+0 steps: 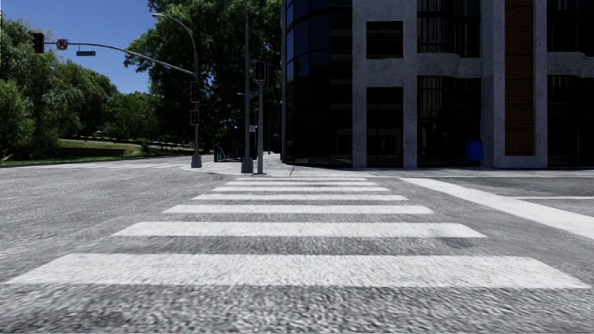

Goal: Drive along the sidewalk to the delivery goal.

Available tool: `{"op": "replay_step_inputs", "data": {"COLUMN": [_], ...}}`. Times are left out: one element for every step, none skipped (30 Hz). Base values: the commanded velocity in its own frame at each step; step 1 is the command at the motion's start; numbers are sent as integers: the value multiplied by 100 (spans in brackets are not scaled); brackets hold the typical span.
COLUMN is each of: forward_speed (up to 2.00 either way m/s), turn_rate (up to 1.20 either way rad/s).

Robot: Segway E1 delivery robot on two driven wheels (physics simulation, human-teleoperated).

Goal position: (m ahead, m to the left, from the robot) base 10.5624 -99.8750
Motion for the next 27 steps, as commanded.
{"op": "replay_step_inputs", "data": {"forward_speed": [200, 200, 200, 200, 200, 200, 200, 200, 200, 200, 200, 200, 200, 200, 200, 200, 200, 200, 200, 200, 200, 200, 200, 200, 200, 200, 200], "turn_rate": [0, 0, 0, 0, 0, 0, 0, 0, 0, 0, 0, 0, 0, 0, 0, 0, 0, 0, 0, 0, 0, 0, 0, 0, 0, 0, 0]}}
